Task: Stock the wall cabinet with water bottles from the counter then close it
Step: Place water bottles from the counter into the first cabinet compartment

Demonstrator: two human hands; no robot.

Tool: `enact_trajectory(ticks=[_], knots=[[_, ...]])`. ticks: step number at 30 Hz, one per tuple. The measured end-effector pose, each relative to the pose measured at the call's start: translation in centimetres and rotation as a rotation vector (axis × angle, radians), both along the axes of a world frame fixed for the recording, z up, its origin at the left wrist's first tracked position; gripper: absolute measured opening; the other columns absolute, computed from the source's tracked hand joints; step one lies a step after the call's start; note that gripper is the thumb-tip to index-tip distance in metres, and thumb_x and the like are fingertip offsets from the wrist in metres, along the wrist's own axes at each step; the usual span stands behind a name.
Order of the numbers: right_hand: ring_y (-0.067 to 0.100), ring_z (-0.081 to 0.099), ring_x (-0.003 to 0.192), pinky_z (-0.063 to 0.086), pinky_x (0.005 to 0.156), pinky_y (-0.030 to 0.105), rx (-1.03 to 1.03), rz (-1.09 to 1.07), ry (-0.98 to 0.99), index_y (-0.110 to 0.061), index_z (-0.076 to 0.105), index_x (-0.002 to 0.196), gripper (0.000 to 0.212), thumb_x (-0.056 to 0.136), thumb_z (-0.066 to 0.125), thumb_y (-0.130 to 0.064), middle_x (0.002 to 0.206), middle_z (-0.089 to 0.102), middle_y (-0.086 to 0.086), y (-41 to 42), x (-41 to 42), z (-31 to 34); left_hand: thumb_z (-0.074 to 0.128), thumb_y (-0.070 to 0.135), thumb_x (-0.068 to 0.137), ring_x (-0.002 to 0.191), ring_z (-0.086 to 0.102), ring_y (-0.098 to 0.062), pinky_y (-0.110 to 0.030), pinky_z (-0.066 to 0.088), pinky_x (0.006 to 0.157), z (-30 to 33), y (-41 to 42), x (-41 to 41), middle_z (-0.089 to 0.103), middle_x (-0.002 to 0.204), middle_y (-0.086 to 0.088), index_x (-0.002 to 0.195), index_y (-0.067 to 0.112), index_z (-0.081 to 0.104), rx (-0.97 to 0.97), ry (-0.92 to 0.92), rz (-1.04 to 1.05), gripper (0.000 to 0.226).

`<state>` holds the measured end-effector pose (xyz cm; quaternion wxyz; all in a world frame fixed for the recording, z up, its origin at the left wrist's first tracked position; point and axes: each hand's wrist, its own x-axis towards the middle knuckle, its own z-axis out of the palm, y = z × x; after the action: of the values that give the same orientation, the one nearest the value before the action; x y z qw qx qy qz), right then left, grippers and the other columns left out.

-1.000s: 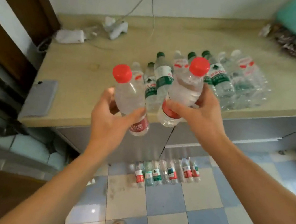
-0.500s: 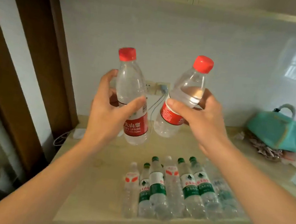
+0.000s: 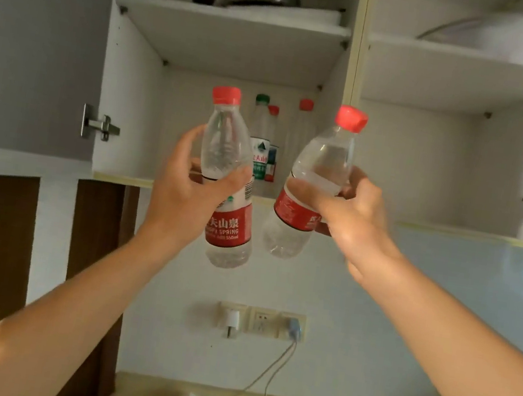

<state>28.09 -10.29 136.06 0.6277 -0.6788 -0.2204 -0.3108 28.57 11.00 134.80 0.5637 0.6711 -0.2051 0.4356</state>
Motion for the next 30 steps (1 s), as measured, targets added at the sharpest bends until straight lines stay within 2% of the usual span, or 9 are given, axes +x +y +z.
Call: enact_trajectory(ticks=[3,6,8,11,17,20,22,27,30], knots=[[0.014,0.075,0.092,0.061,0.086,0.047,-0.013,-0.028,-0.024,-0.033,0.067,0.107,0.055,0.06,0.091,-0.048,0.1,0.077,-0.008,1.3,2.9,2.9,0.076,0.062,0.071,0.093,0.066,0.002,-0.017,0.05,0.066,2.8,1.0,3.0,0.062,0.112,0.023,0.141,0.046,0.042,0.001,-0.029,0.021,0.08],[0.009,0.075,0.085,0.062,0.077,0.036,-0.02,-0.06,-0.067,-0.031,0.067,0.105,0.044,0.069,0.09,-0.038,0.094,0.077,-0.009,2.1,6.1,5.2,0.079,0.056,0.075,0.099,0.066,-0.007,-0.026,0.053,0.07,5.3,1.8,6.9,0.063,0.12,0.011,0.143,0.046,0.041,-0.042,-0.027,0.007,0.078],[0.004,0.074,0.08,0.058,0.067,0.026,-0.015,-0.1,-0.088,-0.032,0.066,0.101,0.039,0.071,0.09,-0.035,0.089,0.077,-0.012,2.6,7.9,6.5,0.08,0.052,0.076,0.097,0.065,-0.008,-0.027,0.053,0.069,6.8,2.1,9.5,0.062,0.115,0.011,0.143,0.045,0.04,-0.083,-0.021,-0.01,0.078],[0.007,0.073,0.081,0.053,0.066,0.025,-0.017,-0.166,-0.078,-0.033,0.064,0.1,0.037,0.072,0.089,-0.036,0.09,0.075,-0.009,2.9,10.3,8.0,0.08,0.05,0.077,0.094,0.065,-0.011,-0.028,0.051,0.068,8.6,2.4,12.8,0.061,0.11,0.009,0.144,0.044,0.039,-0.127,-0.003,-0.051,0.079],[0.005,0.068,0.084,0.046,0.061,0.02,-0.108,-0.271,-0.054,-0.028,0.06,0.107,0.037,0.079,0.085,-0.032,0.096,0.071,-0.008,3.6,13.4,7.7,0.079,0.053,0.078,0.083,0.06,-0.001,-0.021,0.047,0.06,9.2,2.8,16.7,0.053,0.099,0.023,0.15,0.04,0.037,-0.048,0.021,-0.062,0.083],[0.004,0.065,0.085,0.047,0.062,0.02,-0.191,-0.393,-0.071,-0.027,0.058,0.114,0.046,0.079,0.084,-0.04,0.098,0.069,-0.01,3.9,14.1,7.6,0.075,0.054,0.082,0.098,0.065,-0.011,-0.033,0.058,0.076,8.7,2.4,17.5,0.059,0.128,0.008,0.154,0.041,0.031,0.035,0.037,-0.078,0.085],[0.005,0.064,0.085,0.048,0.063,0.021,-0.261,-0.456,-0.054,-0.026,0.056,0.122,0.056,0.077,0.086,-0.041,0.102,0.068,-0.01,4.0,14.5,7.6,0.075,0.05,0.084,0.107,0.067,-0.018,-0.044,0.059,0.087,8.4,2.4,17.8,0.062,0.135,0.002,0.153,0.042,0.032,0.07,0.039,-0.102,0.082],[0.003,0.064,0.082,0.053,0.063,0.021,-0.357,-0.498,0.056,-0.024,0.051,0.124,0.062,0.076,0.088,-0.038,0.101,0.066,-0.01,3.6,16.0,6.5,0.081,0.042,0.08,0.085,0.056,0.007,-0.017,0.048,0.064,8.4,3.9,18.5,0.056,0.112,0.021,0.155,0.049,0.019,0.256,0.054,-0.066,0.098],[0.005,0.065,0.084,0.057,0.068,0.025,-0.343,-0.508,0.072,-0.025,0.046,0.128,0.067,0.078,0.085,-0.043,0.098,0.061,-0.013,3.5,16.9,5.6,0.084,0.042,0.076,0.079,0.054,0.01,-0.009,0.042,0.057,7.9,4.5,19.0,0.051,0.095,0.032,0.155,0.051,0.013,0.345,0.087,-0.009,0.106]])
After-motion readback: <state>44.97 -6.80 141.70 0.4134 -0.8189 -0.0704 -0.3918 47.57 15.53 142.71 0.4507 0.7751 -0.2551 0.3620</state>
